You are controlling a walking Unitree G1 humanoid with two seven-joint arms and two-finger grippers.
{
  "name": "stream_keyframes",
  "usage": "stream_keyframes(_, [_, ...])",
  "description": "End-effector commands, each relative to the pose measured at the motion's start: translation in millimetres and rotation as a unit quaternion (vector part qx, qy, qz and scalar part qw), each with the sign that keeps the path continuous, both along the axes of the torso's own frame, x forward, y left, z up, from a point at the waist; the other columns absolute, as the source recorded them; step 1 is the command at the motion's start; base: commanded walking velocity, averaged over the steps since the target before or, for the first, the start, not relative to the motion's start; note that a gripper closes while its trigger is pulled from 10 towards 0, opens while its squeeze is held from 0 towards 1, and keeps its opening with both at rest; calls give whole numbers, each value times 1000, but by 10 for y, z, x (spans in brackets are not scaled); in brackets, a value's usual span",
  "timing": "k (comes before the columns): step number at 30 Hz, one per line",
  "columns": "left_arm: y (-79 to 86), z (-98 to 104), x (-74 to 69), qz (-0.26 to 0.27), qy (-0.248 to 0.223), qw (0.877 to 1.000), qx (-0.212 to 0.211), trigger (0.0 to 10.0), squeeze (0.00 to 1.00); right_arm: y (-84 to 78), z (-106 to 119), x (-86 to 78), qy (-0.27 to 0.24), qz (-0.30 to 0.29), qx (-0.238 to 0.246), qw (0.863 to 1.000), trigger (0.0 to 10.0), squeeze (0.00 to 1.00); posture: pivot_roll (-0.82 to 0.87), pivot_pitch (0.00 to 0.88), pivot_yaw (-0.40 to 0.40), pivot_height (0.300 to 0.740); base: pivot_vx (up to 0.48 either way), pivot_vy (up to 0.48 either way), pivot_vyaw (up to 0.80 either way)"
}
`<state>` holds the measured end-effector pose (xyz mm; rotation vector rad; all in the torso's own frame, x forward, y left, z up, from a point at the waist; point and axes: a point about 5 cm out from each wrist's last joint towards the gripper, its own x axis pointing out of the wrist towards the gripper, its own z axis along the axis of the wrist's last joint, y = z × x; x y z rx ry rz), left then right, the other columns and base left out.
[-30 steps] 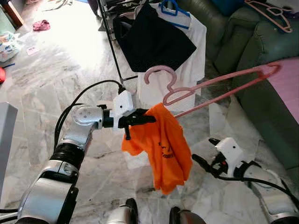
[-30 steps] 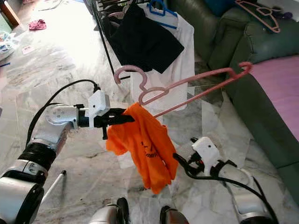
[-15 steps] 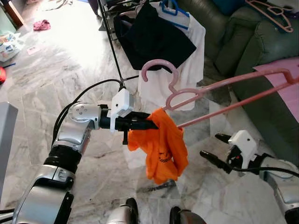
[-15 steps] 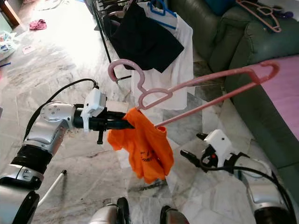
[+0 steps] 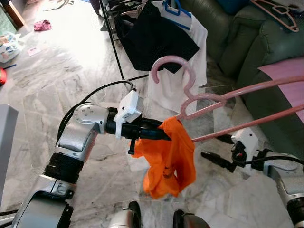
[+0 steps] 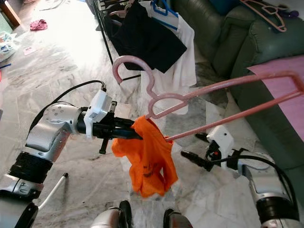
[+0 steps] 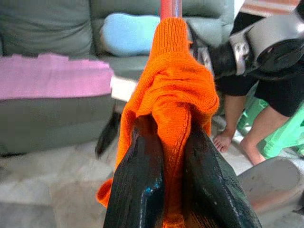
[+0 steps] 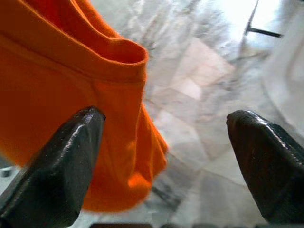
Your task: Hang hanger
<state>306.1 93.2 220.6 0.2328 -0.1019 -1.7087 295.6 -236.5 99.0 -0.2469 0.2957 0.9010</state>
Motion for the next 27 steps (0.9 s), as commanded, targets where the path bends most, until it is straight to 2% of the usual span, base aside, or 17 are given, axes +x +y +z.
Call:
stream_keyframes(1, [1, 51, -49, -16, -5, 1000, -3, 0, 0, 11, -52, -30, 22, 16, 5, 1000, 10000, 0, 1, 252, 78, 740, 0, 0, 0])
stream_keyframes(3, [-25, 125, -94, -26, -8, 1000, -10, 0, 0, 52, -100, -37, 37, 34, 2, 999, 10000, 0, 7, 255, 80, 740, 0, 0, 0])
stream_keyframes(8, [-47, 164, -113, -33, -7, 999, -16, 0, 0, 85, -121, -16, 44, 36, 8, 998, 10000, 0, 9, 255, 82, 740, 0, 0, 0])
stream_keyframes(9, [-62, 174, -125, -38, -5, 999, -19, 0, 0, 116, -127, 3, 46, 39, 11, 998, 588, 0, 12, 256, 83, 740, 0, 0, 0])
stream_keyframes(10, [-62, 174, -125, -38, -5, 999, -19, 0, 0, 116, -127, 3, 46, 39, 11, 998, 588, 0, 12, 256, 83, 740, 0, 0, 0])
stream_keyframes(11, [-77, 179, -135, -42, -3, 999, -22, 0, 0, 165, -125, 30, 47, 45, 17, 998, 0, 0, 13, 257, 85, 740, 0, 0, 0])
stream_keyframes(15, [-116, 168, -176, -49, 4, 999, -24, 0, 0, 346, -86, 118, 46, 76, 30, 996, 0, 0, 19, 260, 84, 740, 0, 0, 0])
stream_keyframes(27, [-140, 191, -255, -45, 16, 998, -27, 0, 0, 502, -105, 225, 30, 64, 53, 996, 0, 0, 32, 266, 76, 740, 0, 0, 0])
